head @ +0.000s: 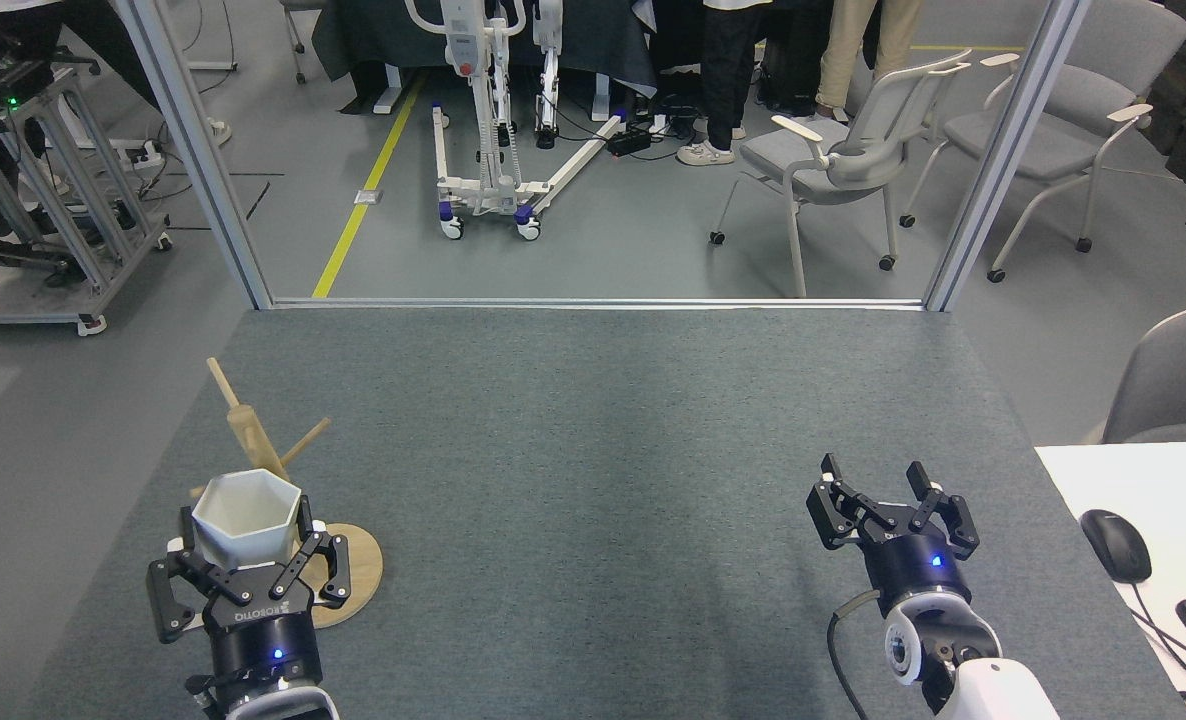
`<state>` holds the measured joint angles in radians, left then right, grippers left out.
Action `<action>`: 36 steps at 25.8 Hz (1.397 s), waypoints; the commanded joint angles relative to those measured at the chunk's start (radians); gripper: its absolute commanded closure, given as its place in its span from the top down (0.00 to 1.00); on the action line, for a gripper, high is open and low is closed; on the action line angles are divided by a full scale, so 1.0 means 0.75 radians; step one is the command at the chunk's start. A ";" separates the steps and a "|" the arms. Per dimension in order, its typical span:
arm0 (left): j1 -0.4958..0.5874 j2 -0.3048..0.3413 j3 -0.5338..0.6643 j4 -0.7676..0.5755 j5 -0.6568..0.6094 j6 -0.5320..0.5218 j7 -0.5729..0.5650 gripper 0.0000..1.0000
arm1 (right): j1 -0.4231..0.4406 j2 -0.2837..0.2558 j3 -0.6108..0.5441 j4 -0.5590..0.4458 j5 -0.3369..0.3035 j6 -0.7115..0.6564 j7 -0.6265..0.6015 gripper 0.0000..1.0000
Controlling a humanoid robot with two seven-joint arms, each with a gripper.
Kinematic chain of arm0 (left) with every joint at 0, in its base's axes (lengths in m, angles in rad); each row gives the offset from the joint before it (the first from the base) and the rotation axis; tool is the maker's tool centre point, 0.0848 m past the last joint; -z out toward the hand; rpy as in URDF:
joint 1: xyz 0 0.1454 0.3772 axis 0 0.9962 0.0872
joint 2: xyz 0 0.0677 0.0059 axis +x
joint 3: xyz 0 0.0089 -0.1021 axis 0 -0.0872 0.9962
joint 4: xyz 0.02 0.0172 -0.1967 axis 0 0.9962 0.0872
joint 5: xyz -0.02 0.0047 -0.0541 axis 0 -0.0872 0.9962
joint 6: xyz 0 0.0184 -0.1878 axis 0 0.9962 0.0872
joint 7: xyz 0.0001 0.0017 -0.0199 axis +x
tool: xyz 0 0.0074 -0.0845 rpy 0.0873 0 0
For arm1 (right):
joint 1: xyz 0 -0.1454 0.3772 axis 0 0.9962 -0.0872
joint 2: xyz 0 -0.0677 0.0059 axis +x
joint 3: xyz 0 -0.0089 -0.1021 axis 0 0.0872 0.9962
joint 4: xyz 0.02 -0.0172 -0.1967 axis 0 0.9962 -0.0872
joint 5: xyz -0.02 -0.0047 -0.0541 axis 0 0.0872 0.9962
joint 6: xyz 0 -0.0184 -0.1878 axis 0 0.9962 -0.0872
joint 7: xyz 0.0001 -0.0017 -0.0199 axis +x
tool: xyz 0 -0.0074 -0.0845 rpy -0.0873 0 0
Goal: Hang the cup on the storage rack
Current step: 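Tilt the cup and lower it onto a peg of the wooden stand, then open the left gripper and pull it back from the stand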
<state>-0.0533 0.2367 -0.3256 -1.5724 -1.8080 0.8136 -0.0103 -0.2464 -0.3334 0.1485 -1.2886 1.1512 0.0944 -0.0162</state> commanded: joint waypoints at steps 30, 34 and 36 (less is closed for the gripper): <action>0.008 -0.035 -0.012 0.074 0.032 -0.054 0.006 1.00 | -0.001 -0.028 -0.016 0.021 0.001 0.003 -0.009 1.00; 0.010 -0.042 -0.010 0.076 0.044 -0.054 0.006 1.00 | -0.001 -0.028 -0.016 0.023 0.001 0.003 -0.009 1.00; 0.010 -0.042 -0.010 0.076 0.044 -0.054 0.006 1.00 | -0.001 -0.028 -0.016 0.021 0.001 0.003 -0.009 1.00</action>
<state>-0.0465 0.2070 -0.3333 -1.5172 -1.7779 0.7721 -0.0061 -0.2470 -0.3544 0.1365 -1.2726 1.1520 0.0969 -0.0269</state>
